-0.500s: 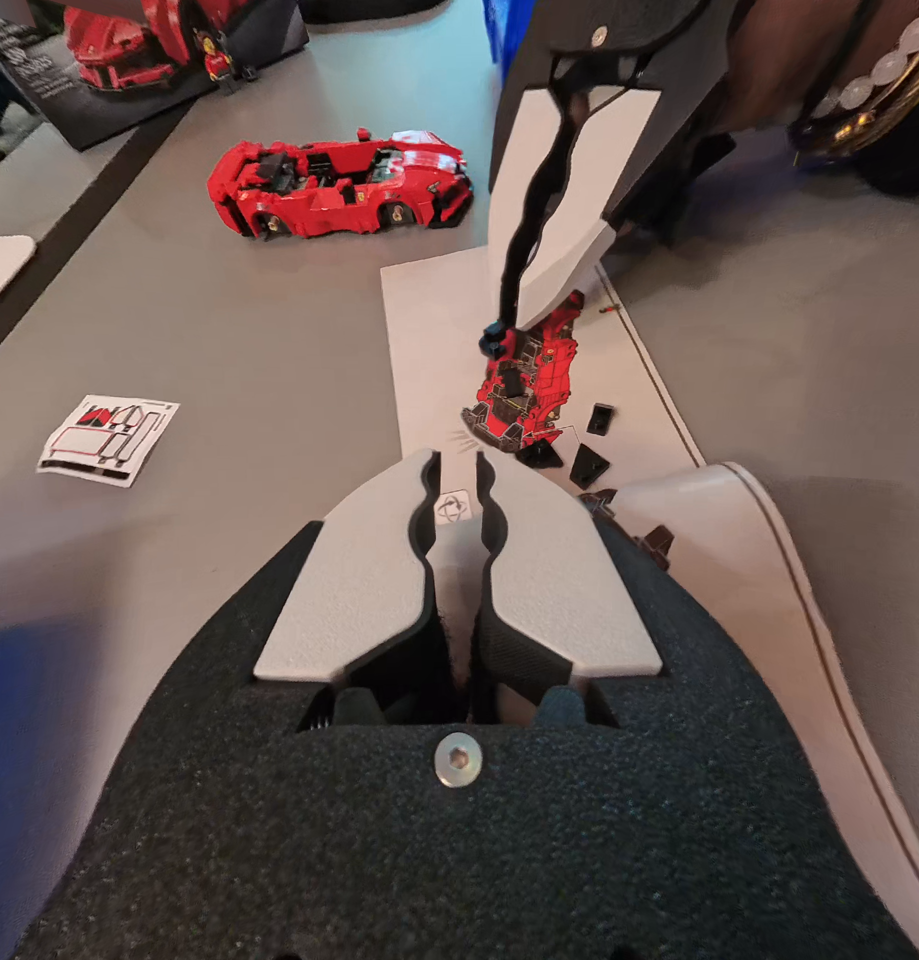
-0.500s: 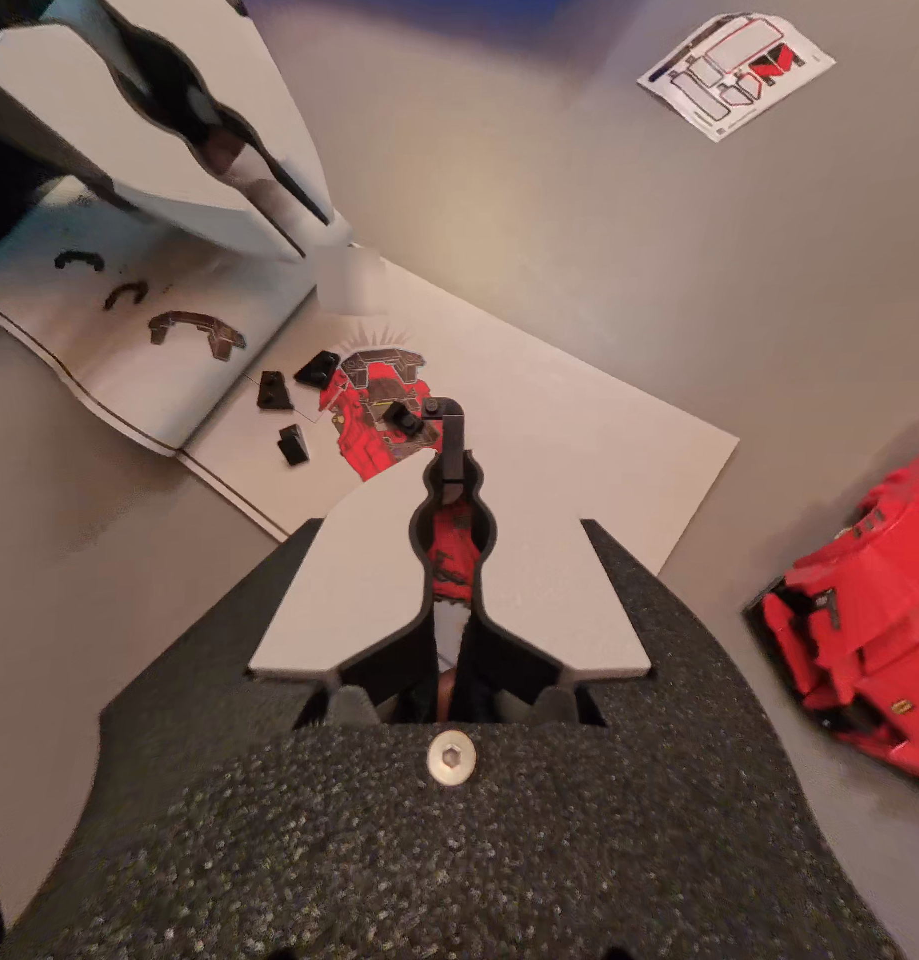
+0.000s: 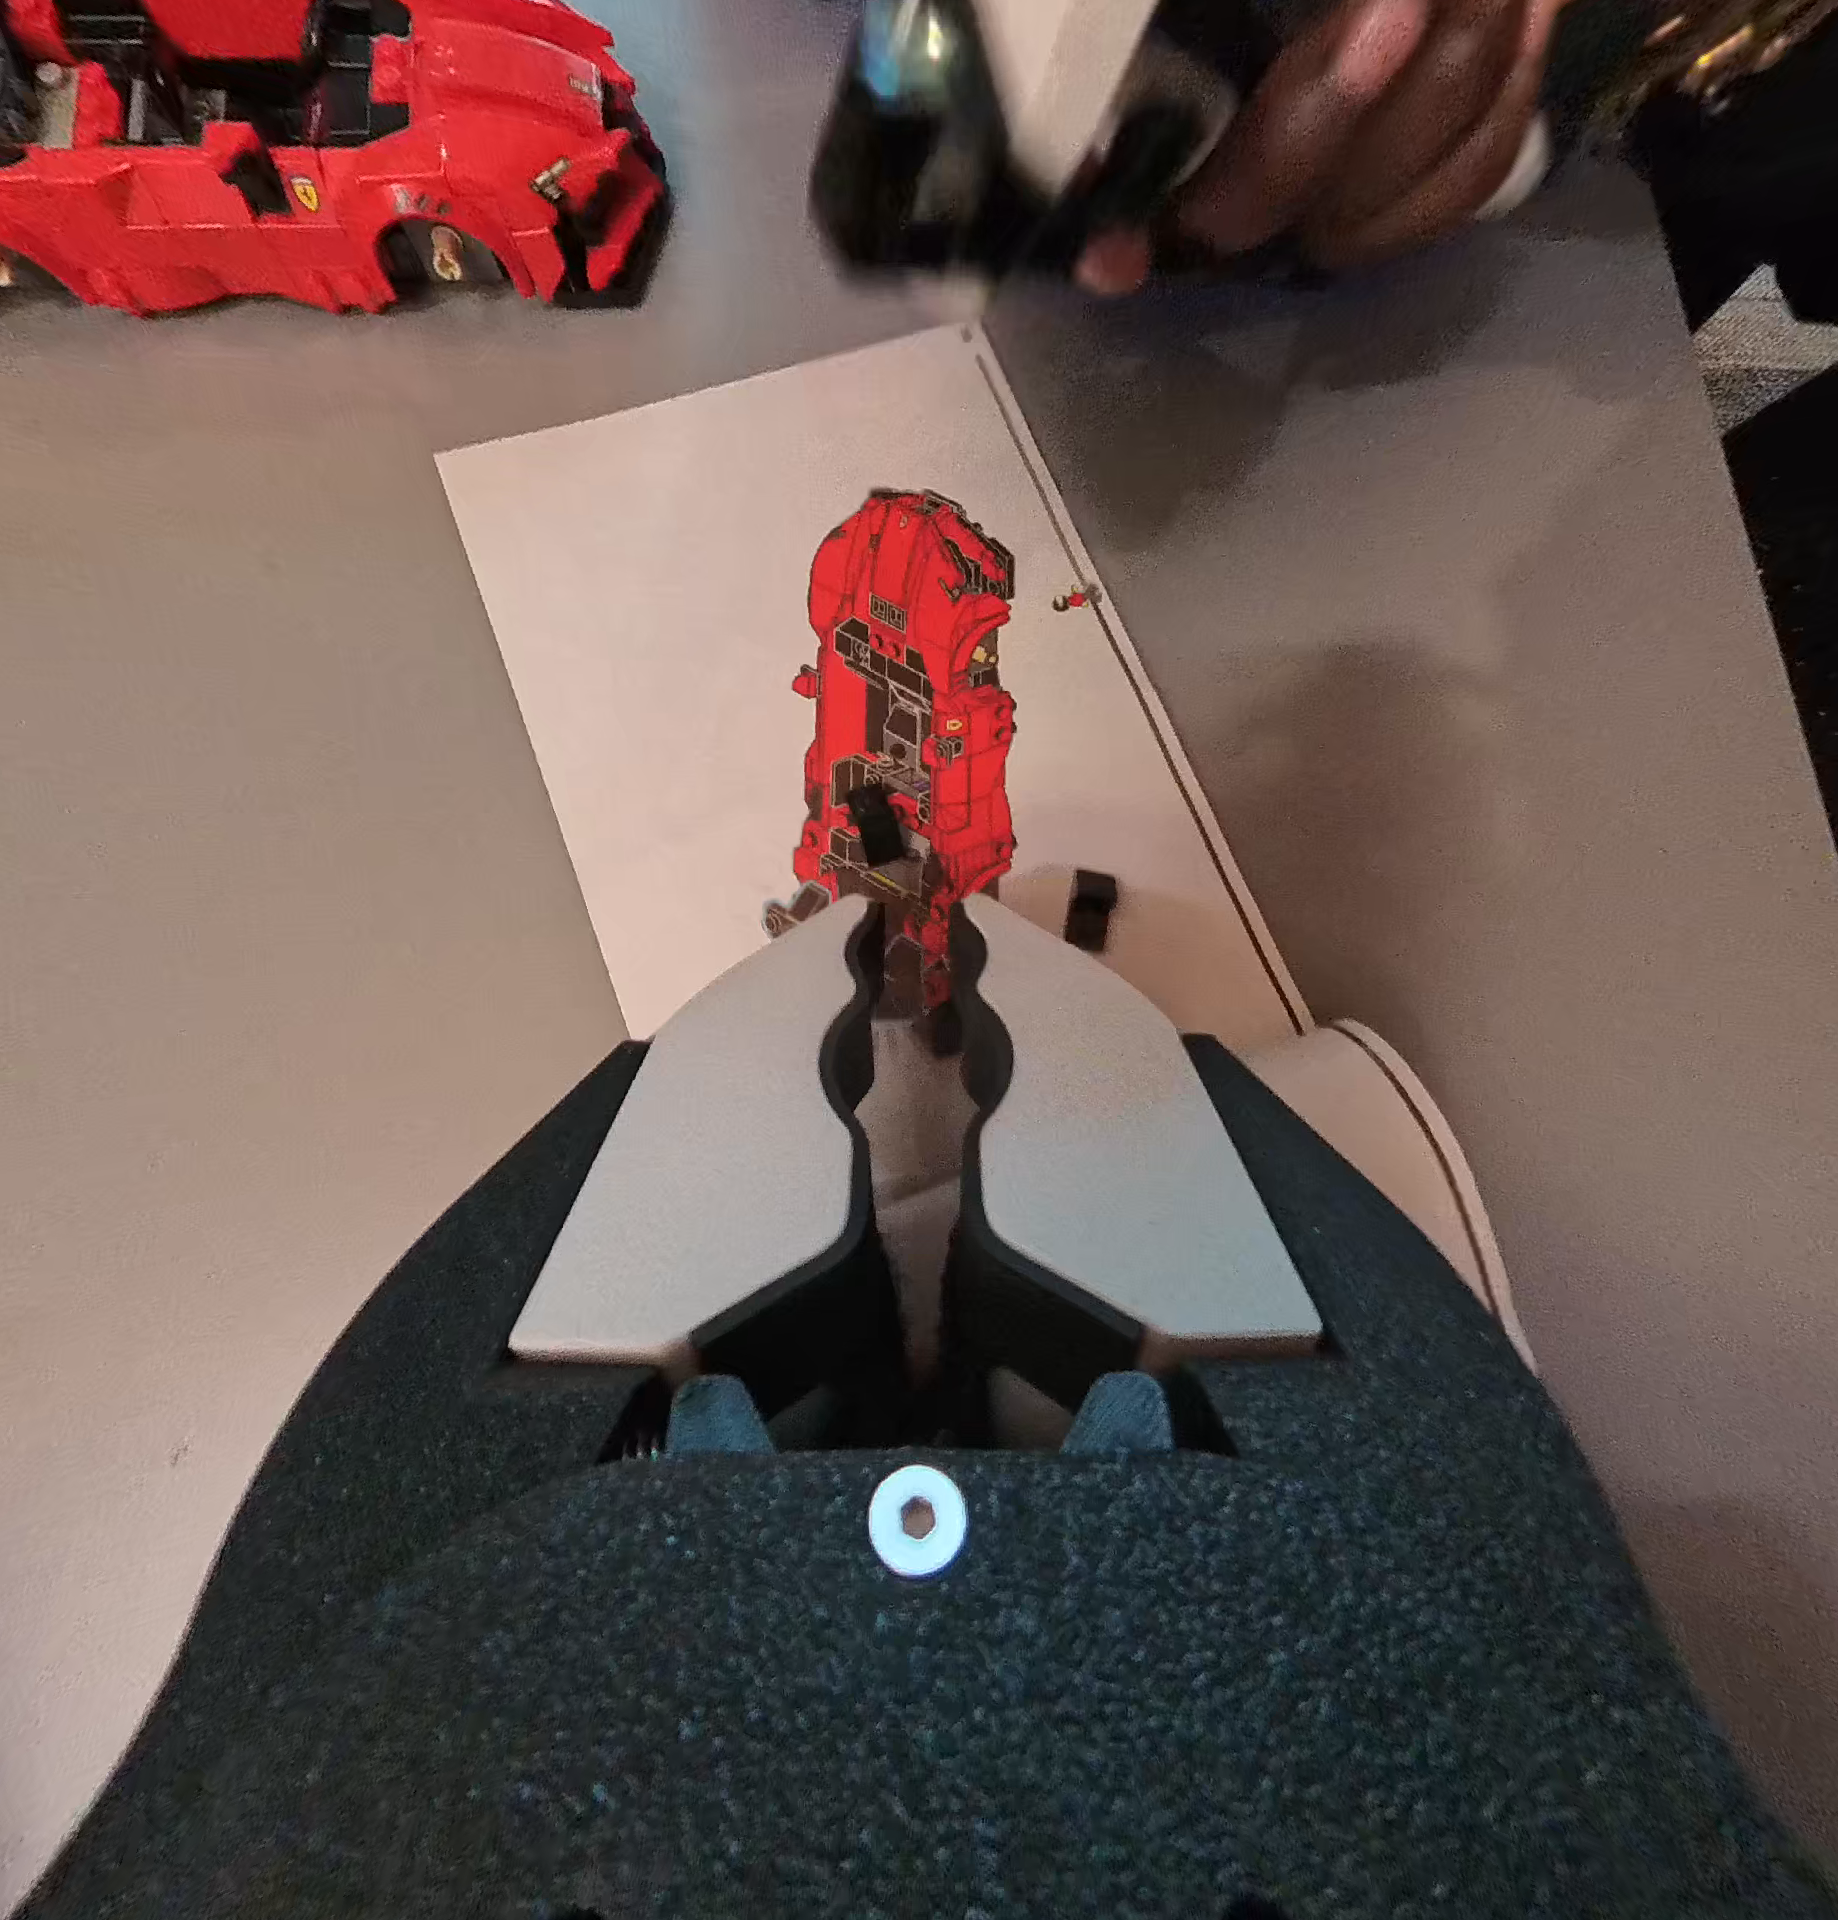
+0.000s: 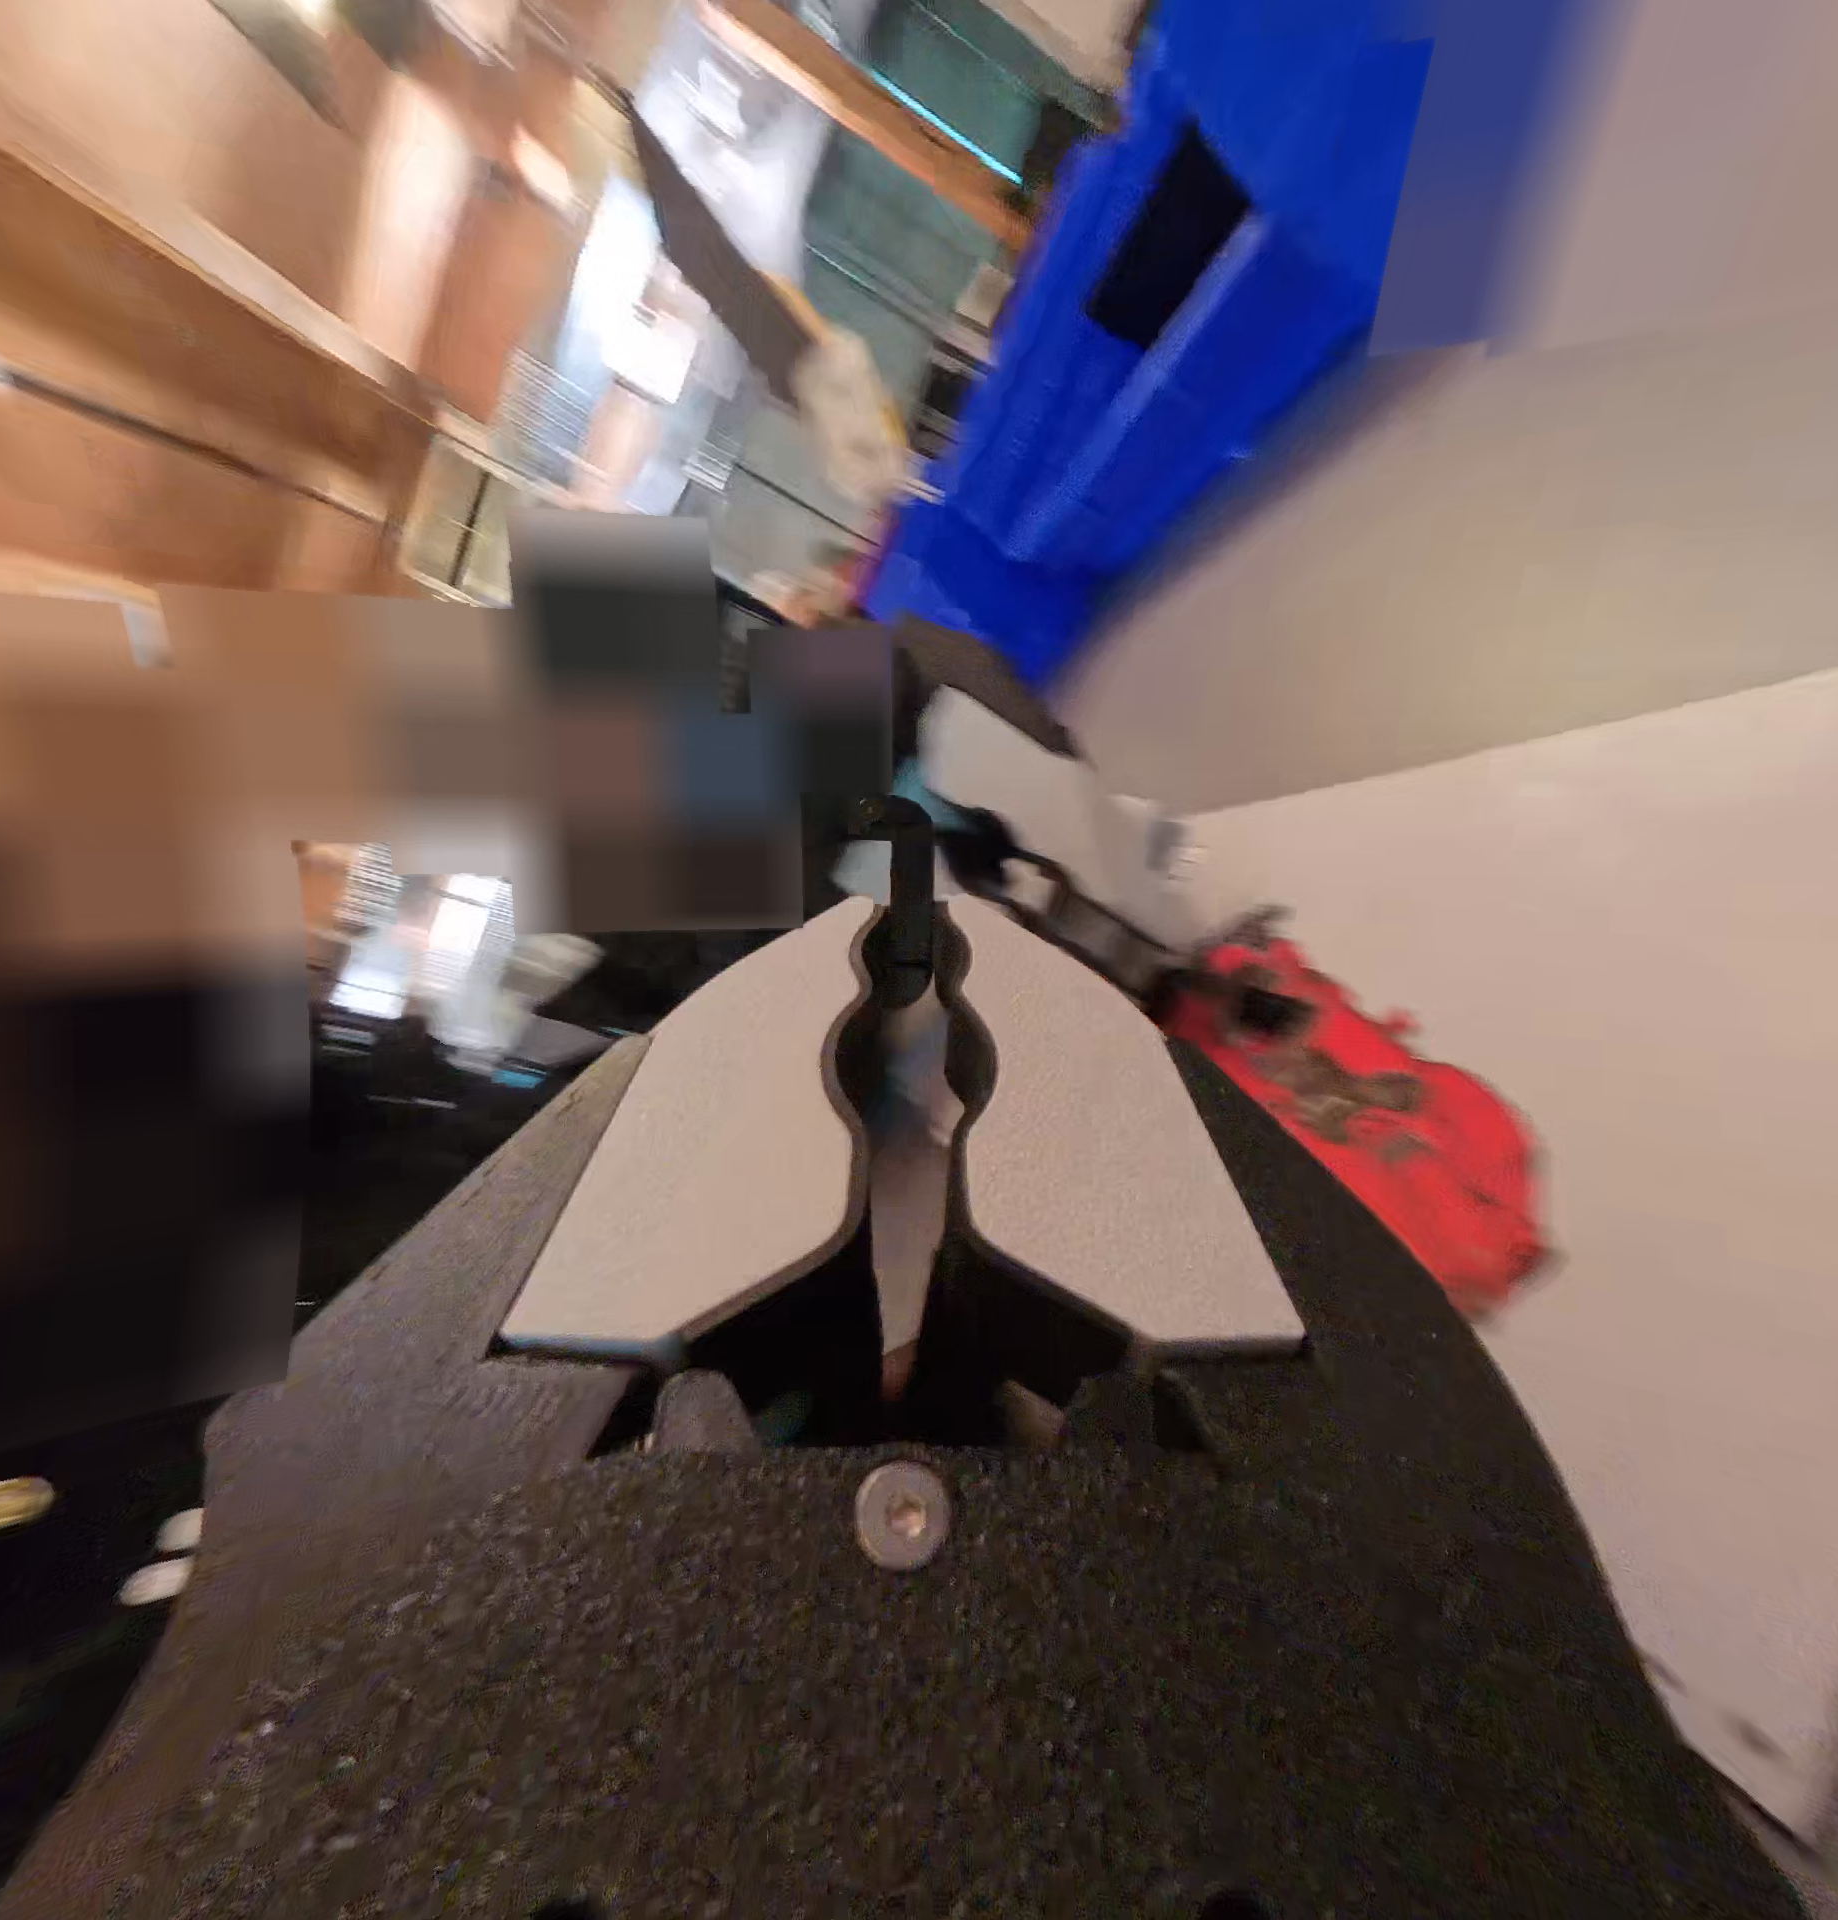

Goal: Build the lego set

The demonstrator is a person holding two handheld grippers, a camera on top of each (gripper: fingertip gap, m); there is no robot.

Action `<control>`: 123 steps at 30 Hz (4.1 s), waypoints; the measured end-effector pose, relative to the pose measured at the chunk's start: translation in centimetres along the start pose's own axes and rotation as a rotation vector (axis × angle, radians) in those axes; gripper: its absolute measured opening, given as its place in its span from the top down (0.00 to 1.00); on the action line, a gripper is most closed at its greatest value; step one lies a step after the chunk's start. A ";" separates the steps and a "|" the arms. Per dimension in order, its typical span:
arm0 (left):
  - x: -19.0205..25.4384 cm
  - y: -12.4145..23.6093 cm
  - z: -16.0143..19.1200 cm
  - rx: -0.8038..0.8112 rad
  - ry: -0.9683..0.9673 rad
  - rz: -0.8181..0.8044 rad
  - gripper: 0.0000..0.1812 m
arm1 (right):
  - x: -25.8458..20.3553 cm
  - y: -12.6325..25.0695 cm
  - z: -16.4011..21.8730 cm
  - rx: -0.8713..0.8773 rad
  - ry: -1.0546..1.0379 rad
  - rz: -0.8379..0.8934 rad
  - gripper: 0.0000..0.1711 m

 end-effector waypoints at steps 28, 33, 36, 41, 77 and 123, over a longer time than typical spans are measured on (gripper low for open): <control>0.2 -1.6 -0.4 -0.122 0.048 0.151 0.77 | 5.2 -1.4 3.3 -0.397 0.874 0.947 0.96; 0.8 -1.7 -0.4 -0.120 0.074 0.176 0.79 | 5.4 -1.8 2.7 -0.400 0.900 0.928 0.95; 0.9 -1.5 -0.3 -0.105 0.097 0.179 0.79 | 5.4 -1.7 2.5 -0.419 0.932 0.888 0.95; 0.7 0.2 0.4 -0.082 0.085 0.128 0.84 | 4.6 -1.8 1.1 -0.435 1.124 0.678 0.96; -1.9 2.3 0.4 0.087 -0.043 -0.043 0.97 | 6.0 -3.3 0.6 -0.542 1.198 0.328 0.96; -0.3 7.4 4.4 0.173 0.155 -0.156 0.95 | 3.1 -2.8 0.8 -0.486 1.210 0.231 0.89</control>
Point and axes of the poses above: each gripper's, where its closed fingertips meet, y back along the fingers, z out of its underside, x = y × z across the jaws, the point moved 3 cm from there along y, back along the fingers, and after that the axes turned 11 degrees about z, right-handed, at the moved point
